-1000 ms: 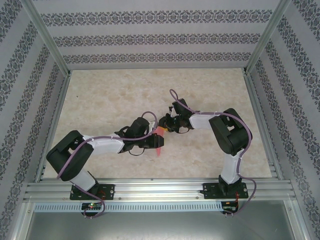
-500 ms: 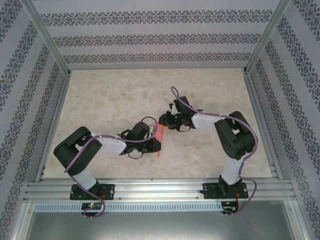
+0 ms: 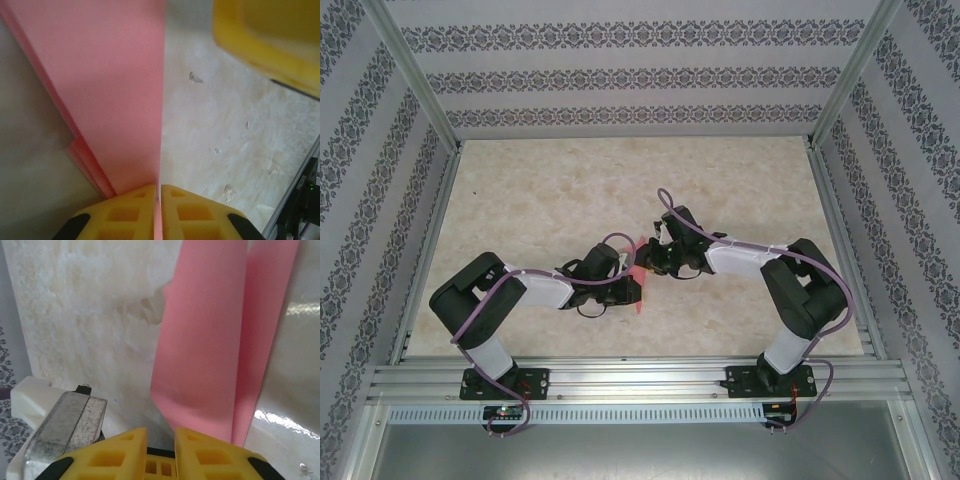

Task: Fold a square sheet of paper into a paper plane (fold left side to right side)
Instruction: Fold the wing for the fifth time at the center of the table.

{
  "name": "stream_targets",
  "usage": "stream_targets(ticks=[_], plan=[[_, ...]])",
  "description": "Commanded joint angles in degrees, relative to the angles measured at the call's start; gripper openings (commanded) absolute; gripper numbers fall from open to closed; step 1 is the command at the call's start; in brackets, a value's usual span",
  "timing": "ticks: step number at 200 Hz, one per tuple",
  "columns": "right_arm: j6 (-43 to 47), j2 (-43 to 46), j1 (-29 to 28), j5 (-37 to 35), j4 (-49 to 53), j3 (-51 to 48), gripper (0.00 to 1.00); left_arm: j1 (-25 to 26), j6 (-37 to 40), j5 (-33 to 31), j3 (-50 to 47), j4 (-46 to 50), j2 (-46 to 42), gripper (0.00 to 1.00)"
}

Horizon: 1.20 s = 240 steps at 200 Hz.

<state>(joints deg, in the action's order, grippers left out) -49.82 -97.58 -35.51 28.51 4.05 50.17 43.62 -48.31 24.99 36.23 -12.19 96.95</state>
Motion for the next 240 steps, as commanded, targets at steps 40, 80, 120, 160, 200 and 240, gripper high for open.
stream_targets(ticks=[40, 80, 120, 160, 200, 240], plan=[[-3.76, -3.73, -1.37, -2.35, -3.16, -0.33, 0.13, 1.67, 1.38, -2.22, -0.73, 0.22, 3.71, 0.10], [-4.02, -5.18, -1.51, -1.64, -4.15, -0.41, 0.12, 1.73, 1.47, -2.72, -0.64, 1.08, 3.74, 0.09], [-1.42, -6.89, -1.88, -5.50, 0.85, 0.78, 0.12, 1.76, 1.57, -3.38, -0.48, 2.14, 4.28, 0.10], [1.16, -7.76, -1.84, -7.98, 3.54, 2.38, 0.12, 1.89, 1.55, -3.12, -0.28, 2.17, 5.83, 0.09], [2.86, -8.37, -1.31, -8.66, 2.55, 2.82, 0.12, 2.22, 1.47, -3.51, -0.14, 2.52, 7.44, 0.09], [4.16, -9.16, -0.01, -8.30, 0.72, 3.06, 0.12, 2.80, 1.47, -4.76, -0.54, 3.18, 7.47, 0.08]])
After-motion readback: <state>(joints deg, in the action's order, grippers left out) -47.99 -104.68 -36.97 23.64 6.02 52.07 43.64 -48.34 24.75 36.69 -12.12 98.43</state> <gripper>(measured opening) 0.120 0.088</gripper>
